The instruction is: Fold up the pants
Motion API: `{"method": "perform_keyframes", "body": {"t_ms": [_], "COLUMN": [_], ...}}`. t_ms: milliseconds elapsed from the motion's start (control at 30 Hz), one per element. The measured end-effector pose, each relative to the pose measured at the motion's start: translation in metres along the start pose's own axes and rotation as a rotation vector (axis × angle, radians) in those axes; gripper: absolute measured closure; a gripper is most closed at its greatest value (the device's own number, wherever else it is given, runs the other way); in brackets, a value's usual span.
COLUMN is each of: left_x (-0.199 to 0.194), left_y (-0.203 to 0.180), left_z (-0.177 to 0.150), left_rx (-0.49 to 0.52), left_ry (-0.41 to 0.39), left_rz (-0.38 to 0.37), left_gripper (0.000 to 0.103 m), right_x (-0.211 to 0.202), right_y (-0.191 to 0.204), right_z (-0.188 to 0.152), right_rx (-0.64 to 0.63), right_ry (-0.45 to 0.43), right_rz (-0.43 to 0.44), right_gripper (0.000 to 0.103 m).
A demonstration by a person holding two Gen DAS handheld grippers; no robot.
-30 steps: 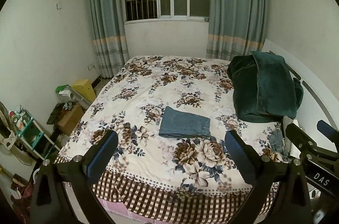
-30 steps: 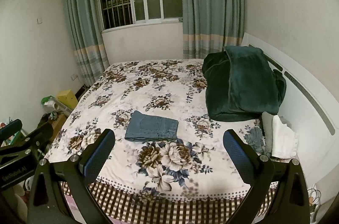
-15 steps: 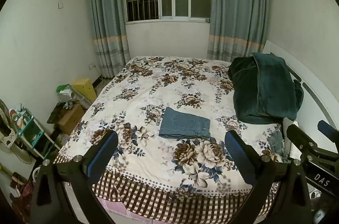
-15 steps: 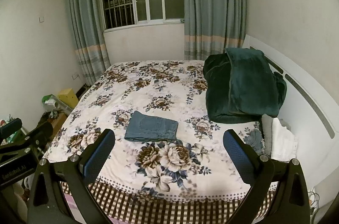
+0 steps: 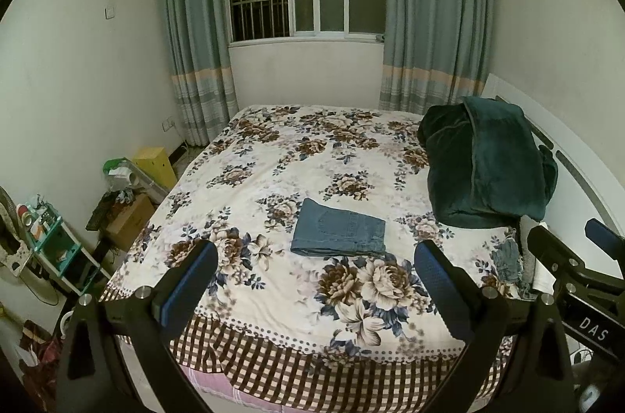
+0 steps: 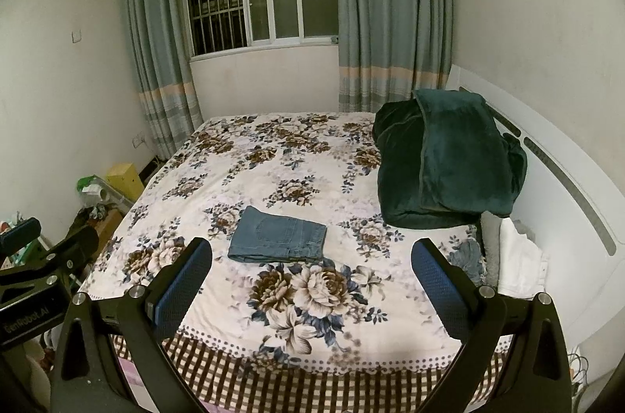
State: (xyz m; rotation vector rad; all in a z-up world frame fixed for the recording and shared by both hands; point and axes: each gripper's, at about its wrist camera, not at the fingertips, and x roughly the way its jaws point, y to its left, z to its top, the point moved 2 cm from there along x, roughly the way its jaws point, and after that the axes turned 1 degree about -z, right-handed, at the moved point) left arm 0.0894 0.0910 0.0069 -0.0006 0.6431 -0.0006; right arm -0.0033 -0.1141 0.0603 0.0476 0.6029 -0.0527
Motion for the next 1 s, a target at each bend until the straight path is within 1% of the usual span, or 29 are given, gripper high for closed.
{"method": "perform_keyframes", "body": {"t_ms": [1000], "left_x": [-0.0055], "left_y": [0.0044], "left_z": [0.0036], "left_rx": [-0.003], "left_ry": [-0.010], "left_rz": [0.008], "left_gripper": [0.000], "right_x": [-0.0004], "right_y": [-0.0027], "right_z": [0.0005], "right_rx": [0.001], "right_ry": [-0.001], "right_rz": [0.002], "right_gripper": [0.000]}}
